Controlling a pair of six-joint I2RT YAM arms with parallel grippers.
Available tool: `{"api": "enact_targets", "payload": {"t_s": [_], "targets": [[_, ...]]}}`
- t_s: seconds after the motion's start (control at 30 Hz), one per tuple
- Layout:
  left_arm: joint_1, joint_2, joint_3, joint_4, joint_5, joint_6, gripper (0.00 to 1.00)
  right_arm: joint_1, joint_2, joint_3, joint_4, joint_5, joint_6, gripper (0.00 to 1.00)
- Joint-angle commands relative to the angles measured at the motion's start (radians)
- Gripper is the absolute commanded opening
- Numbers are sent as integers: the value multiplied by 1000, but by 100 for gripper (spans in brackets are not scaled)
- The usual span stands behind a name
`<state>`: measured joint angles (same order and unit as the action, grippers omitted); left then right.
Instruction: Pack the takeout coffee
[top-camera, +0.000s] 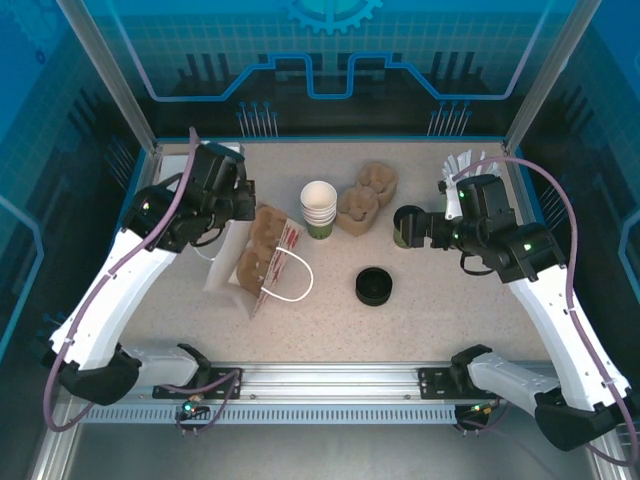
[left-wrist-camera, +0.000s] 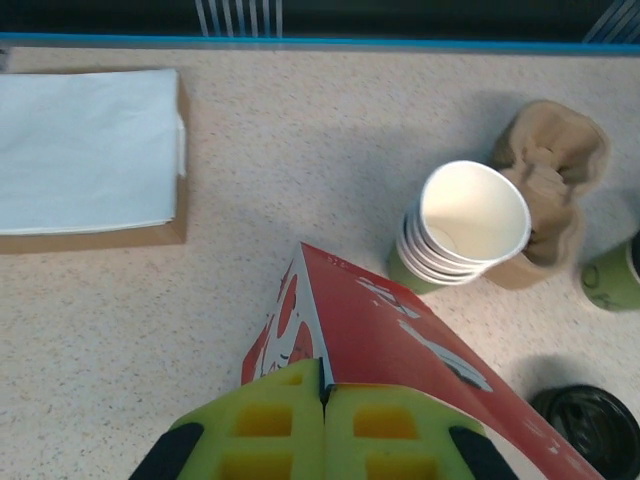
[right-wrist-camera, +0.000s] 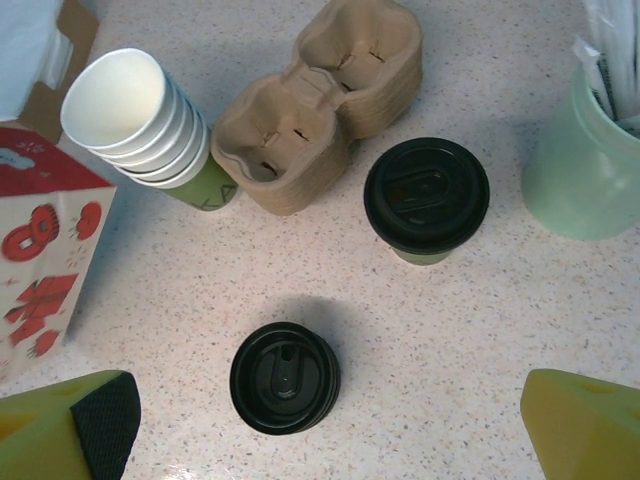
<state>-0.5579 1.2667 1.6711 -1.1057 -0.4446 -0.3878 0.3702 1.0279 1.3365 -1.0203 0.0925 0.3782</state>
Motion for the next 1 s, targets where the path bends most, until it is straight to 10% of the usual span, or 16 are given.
{"api": "enact_targets", "payload": {"t_s": [0.0,0.47,0.77,0.97], "targets": [[-34,-36,-46,84,-184,-66,0,1,9,-23,37,-48,26,100],[-58,-20,-99,48,-218,-217,0,64,68,-17,50,-50,43,100],[104,57,-65,24,3,-261,2,96,108,-17,50,-28,47,100],[210,110,-51,22,136,-174,31,107,125,-12,39,-18,47,100]]}}
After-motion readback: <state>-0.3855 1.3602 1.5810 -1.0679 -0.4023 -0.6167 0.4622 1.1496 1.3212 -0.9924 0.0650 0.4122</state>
